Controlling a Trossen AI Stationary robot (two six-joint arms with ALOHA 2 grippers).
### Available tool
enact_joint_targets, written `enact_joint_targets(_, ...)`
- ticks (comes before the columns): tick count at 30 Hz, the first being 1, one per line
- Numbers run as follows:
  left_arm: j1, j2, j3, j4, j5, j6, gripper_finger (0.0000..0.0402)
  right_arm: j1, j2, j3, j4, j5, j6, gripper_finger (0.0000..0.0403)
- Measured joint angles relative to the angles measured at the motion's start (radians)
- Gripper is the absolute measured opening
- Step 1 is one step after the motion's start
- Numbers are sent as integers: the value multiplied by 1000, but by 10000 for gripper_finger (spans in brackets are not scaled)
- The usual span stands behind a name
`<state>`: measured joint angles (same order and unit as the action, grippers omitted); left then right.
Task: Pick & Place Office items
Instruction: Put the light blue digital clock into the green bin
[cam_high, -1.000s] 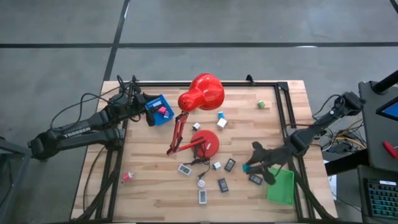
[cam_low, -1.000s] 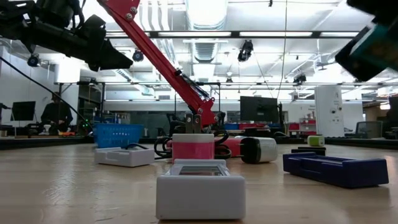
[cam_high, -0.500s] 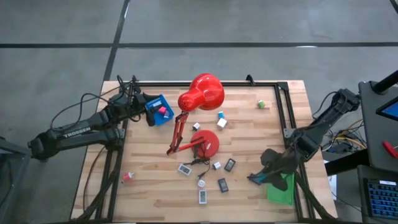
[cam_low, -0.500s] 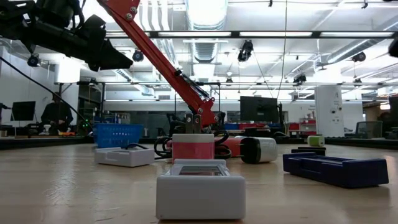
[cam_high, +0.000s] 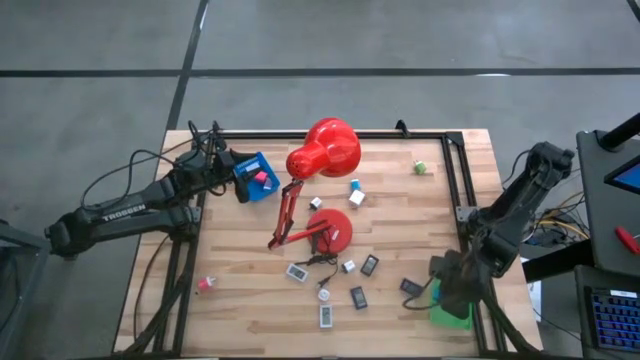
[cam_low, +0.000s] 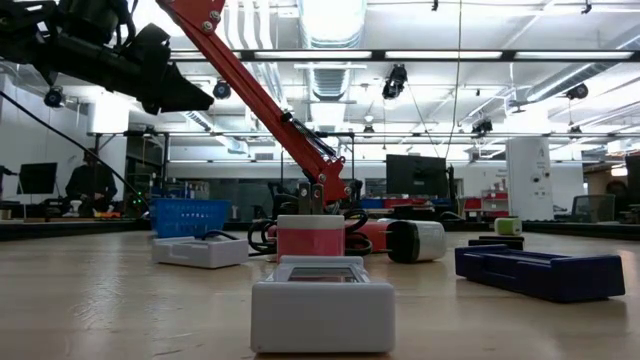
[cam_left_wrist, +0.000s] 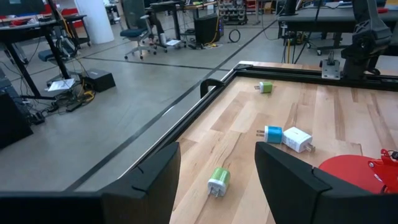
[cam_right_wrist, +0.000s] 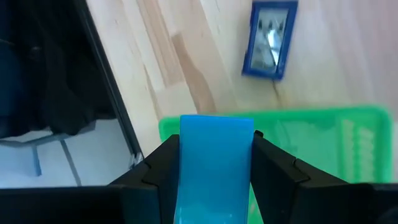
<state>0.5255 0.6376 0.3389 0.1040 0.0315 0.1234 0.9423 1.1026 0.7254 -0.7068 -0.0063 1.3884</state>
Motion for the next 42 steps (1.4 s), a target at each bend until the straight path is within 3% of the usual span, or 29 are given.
enact_joint_targets(8, 0, 0, 0, 0, 7, 0, 210, 55, 69, 8, 2, -66, 168, 145)
enact_joint_targets(19, 0, 0, 0, 0, 8, -1, 210, 54, 200, 6, 8, -209, 209, 145)
enact_joint_targets(34, 0, 0, 0, -8, 14, -3, 210, 52, 205, 3, 4, -200, 190, 145)
enact_joint_targets(42, 0, 0, 0, -10, 14, -1, 210, 52, 216, -4, 4, -186, 190, 220)
